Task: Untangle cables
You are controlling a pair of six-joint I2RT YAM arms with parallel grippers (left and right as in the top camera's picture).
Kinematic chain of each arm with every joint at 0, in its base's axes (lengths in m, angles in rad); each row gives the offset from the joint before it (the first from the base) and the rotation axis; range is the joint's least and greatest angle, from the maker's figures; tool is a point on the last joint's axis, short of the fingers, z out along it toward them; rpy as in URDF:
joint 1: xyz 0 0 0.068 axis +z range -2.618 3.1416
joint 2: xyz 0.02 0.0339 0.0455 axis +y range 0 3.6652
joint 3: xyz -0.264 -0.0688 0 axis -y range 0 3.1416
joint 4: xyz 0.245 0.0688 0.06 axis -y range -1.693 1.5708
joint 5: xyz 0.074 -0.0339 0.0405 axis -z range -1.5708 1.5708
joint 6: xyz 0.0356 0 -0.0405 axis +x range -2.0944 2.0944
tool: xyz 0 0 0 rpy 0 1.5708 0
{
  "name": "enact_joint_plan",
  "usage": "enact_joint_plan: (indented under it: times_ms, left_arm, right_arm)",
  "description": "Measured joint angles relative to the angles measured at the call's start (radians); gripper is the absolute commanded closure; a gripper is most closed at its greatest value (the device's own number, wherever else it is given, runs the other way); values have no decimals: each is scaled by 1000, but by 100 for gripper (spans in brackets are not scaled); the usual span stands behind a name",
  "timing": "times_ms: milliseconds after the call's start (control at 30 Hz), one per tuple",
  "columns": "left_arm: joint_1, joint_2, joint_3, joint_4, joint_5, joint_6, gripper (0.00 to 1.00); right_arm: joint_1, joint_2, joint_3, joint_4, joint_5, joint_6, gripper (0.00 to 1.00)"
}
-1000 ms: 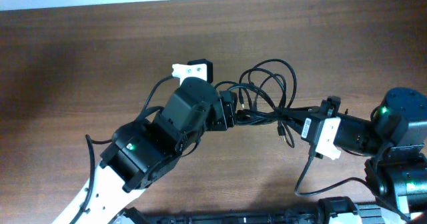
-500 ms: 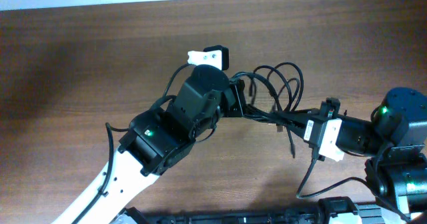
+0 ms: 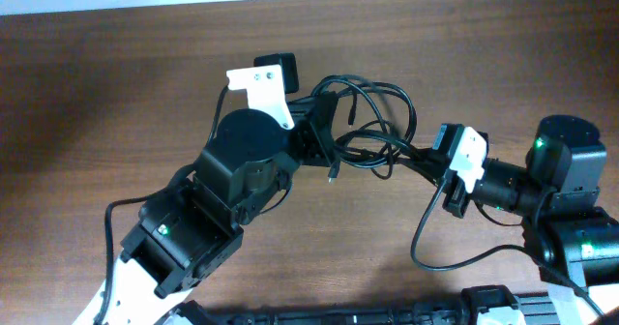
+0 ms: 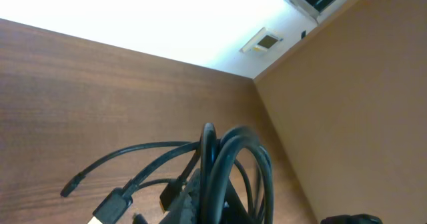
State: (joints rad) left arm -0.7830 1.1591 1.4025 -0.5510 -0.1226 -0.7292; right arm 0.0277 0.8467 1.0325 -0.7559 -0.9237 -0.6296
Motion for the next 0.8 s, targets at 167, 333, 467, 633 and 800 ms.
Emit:
enact_joint_plan:
  times_ms: [167, 333, 467, 633, 800]
  left_arm:
    - [0, 0, -3, 148, -2, 7, 100]
    - [0, 0, -7, 265, -32, 7, 100]
    - [-2, 3, -11, 316, -68, 6, 100]
    - [-9, 29, -11, 300, -260, 6, 100]
    - [-20, 58, -11, 300, -438, 43, 72]
  right_arm:
    - [0, 8, 0, -3, 0, 113, 96]
    - [0, 8, 10, -24, -3, 158, 96]
    - [0, 8, 15, -26, -8, 160, 96]
    - [0, 8, 15, -25, -8, 160, 96]
    - [0, 11, 17, -9, -9, 160, 96]
